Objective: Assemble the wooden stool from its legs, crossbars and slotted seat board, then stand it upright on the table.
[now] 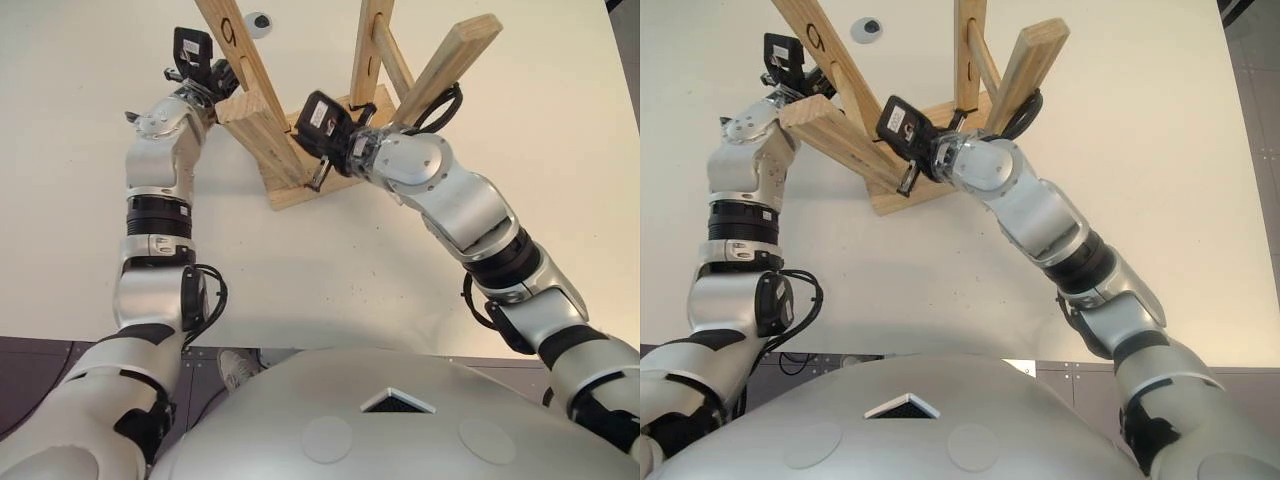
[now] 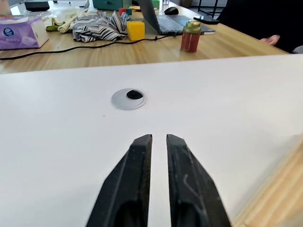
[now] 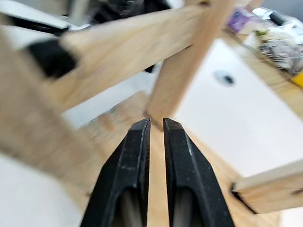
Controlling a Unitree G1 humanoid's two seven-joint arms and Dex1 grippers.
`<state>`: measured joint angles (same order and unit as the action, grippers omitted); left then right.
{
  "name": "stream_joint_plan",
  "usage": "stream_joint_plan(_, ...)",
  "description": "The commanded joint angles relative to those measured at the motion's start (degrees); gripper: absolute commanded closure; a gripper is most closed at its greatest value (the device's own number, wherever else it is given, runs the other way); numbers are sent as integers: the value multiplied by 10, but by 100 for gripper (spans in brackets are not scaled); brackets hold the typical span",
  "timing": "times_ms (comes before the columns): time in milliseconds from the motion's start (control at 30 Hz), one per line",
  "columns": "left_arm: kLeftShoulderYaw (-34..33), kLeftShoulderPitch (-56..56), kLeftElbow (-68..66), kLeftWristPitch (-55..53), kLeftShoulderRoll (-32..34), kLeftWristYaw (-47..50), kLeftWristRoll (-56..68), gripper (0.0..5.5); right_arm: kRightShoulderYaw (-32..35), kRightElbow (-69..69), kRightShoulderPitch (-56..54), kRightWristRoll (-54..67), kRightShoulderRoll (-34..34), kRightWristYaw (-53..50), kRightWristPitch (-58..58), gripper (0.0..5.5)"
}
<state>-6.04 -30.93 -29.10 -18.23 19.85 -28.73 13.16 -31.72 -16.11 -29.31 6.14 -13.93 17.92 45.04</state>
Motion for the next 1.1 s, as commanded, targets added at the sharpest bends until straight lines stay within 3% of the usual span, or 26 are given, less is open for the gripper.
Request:
stream_joint_plan(33,-19,65,55,-10,50,-67,25,498,50,-57,-1,-14,40,-42,-22,501)
stream_joint_plan(133,-42,126,112,-37,81,-99,53,498,125,-96,-38,2,89,-76,-26,501)
stream_joint_plan(267,-52,211,188,-49,120,-152,73,498,371,-58,-200,116,130,-131,58,501)
stream_joint_plan(333,-55,240,237,-62,129,-179,93,470,500,50,-289,171,59,-134,76,470)
stream_joint_plan(433,-36,282,320,-84,148,-225,119,408,562,189,-322,184,-69,-77,84,402)
stream_joint_plan(500,-18,306,368,-100,165,-246,126,379,543,264,-287,166,-128,-16,44,369)
stream_joint_plan(633,2,324,426,-130,182,-263,143,319,384,395,-128,67,-205,190,-145,325)
stream_joint_plan(800,28,309,431,-131,182,-263,135,311,280,425,-19,24,-211,352,-300,325)
stream_joint_plan(1100,65,262,379,-120,133,-252,137,311,218,378,-3,35,-162,455,-330,325)
